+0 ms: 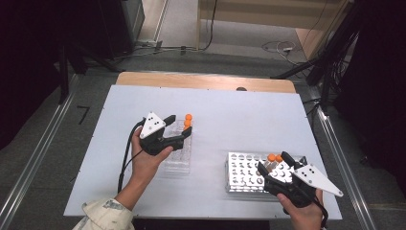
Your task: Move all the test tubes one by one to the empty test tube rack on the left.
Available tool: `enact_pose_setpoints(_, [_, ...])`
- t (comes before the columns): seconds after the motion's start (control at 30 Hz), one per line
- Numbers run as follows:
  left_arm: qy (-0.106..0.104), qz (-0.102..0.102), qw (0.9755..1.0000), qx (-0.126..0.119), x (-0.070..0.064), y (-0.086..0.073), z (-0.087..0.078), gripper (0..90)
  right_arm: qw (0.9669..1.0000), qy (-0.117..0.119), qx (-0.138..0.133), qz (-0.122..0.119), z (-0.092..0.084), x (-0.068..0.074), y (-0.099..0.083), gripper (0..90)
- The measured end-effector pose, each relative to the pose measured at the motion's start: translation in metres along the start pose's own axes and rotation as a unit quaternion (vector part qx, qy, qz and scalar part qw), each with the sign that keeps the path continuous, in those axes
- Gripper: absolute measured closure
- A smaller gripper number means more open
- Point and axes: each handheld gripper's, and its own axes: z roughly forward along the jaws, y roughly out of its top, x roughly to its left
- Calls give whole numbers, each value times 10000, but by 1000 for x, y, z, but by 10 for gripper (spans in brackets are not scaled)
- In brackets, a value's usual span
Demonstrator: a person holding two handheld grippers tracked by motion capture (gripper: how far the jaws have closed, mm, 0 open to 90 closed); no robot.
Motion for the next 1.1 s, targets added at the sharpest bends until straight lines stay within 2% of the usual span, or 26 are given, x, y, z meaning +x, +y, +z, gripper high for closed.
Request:
enact_pose_setpoints(0.2, [-5, -3, 10000, 1, 0, 0, 0, 295, 10000, -31, -28, -49, -6, 5, -8, 188])
enact_pose_setpoints(0.3, [-3, -6, 10000, 0, -1, 0, 0, 295, 10000, -12, 18, 34, -7, 7, -14, 243])
enact_pose_setpoints(0.47, [-4, -19, 10000, -11, 0, 0, 0, 295, 9996, -147, 80, 233, -5, 9, -29, 336])
enact_pose_setpoints(0.63, [-10, -29, 10000, -33, -1, 1, 0, 296, 9987, -344, 241, 303, 2, 6, -37, 436])
enact_pose_setpoints(0.77, [-19, -24, 10000, -19, -1, 0, 0, 296, 9983, -419, 369, 186, 6, 9, -41, 459])
enact_pose_setpoints(0.87, [-27, -15, 10000, -28, -1, 0, 0, 296, 9977, -537, 372, 198, 8, 9, -42, 475])
enact_pose_setpoints(1.1, [-49, -17, 10000, -10, -2, 0, 0, 295, 9967, -649, 437, 191, 13, 9, -44, 509])
